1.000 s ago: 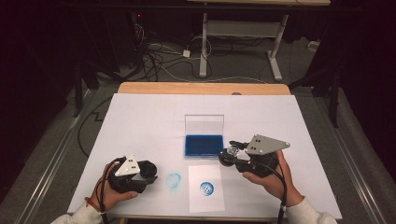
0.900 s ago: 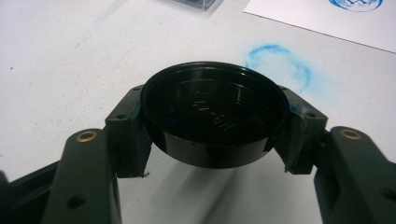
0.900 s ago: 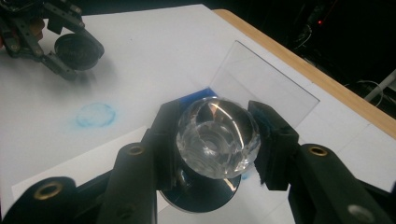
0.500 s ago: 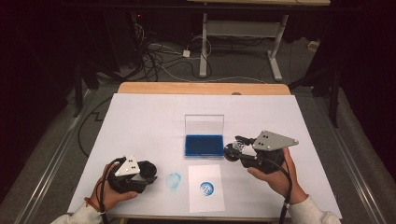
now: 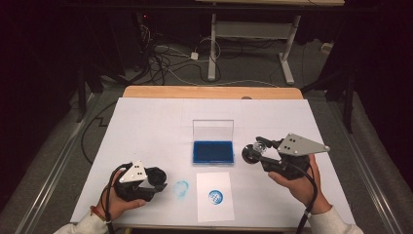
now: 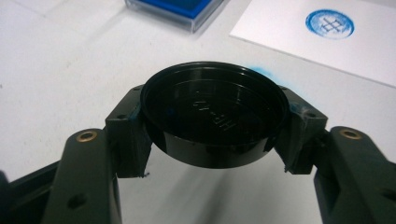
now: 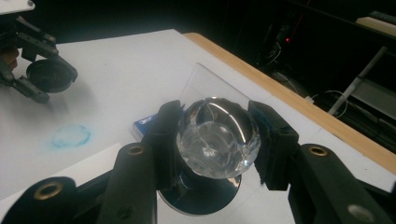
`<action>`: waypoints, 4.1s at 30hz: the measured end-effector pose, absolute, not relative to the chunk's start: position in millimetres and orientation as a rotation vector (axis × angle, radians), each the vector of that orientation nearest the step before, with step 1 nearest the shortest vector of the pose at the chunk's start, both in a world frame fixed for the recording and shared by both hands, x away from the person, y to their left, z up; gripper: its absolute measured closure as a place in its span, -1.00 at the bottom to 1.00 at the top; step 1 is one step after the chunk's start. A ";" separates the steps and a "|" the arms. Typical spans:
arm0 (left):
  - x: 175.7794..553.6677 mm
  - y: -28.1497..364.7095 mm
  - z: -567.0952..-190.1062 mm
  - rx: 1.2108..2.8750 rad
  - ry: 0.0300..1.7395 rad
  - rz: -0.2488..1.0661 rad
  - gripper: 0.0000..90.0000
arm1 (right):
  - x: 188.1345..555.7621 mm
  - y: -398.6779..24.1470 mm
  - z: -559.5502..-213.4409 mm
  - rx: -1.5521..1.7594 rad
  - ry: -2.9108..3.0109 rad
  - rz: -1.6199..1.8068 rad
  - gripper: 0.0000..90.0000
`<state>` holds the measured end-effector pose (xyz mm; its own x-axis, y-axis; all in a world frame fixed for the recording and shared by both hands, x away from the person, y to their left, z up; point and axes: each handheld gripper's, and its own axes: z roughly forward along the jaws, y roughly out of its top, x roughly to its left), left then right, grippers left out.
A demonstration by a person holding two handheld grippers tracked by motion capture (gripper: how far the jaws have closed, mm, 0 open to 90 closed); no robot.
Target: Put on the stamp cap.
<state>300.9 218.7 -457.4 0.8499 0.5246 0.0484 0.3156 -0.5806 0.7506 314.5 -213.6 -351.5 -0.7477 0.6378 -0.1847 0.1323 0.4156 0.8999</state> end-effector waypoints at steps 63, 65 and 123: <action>327.8 119.4 -419.1 2.094 0.404 0.369 -0.18 | 322.2 -126.6 -339.4 0.498 2.243 1.517 0.27; 326.0 116.3 -418.2 2.093 0.385 0.375 -0.18 | 321.7 -122.7 -341.1 0.489 2.253 1.520 0.27; 316.1 105.7 -421.2 2.164 0.346 0.367 -0.18 | 316.0 -105.1 -370.5 0.388 2.376 1.432 0.28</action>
